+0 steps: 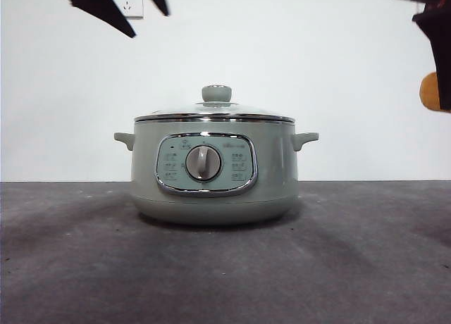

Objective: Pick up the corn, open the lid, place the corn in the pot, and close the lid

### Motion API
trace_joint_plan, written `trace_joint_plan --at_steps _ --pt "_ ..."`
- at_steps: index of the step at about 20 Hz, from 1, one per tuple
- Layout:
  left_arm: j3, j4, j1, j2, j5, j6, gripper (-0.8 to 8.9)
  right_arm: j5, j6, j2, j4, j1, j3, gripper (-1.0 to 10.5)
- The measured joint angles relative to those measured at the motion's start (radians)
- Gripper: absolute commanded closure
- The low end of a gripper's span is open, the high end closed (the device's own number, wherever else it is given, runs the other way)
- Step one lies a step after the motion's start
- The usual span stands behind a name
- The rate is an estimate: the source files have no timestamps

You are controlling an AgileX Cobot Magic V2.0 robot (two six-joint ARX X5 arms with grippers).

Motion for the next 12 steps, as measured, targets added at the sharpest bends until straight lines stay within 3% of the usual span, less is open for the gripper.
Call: trace_joint_plan --at_steps 5,12 --pt "0.29 -0.043 -0.103 0.198 -0.131 0.026 2.69 0.002 -0.003 -0.017 0.002 0.01 0.0 9.5" --pt "0.325 0.013 -0.156 0.346 -0.181 0.0 2.77 0.002 0.0 -0.017 0.074 0.148 0.0 9.5"
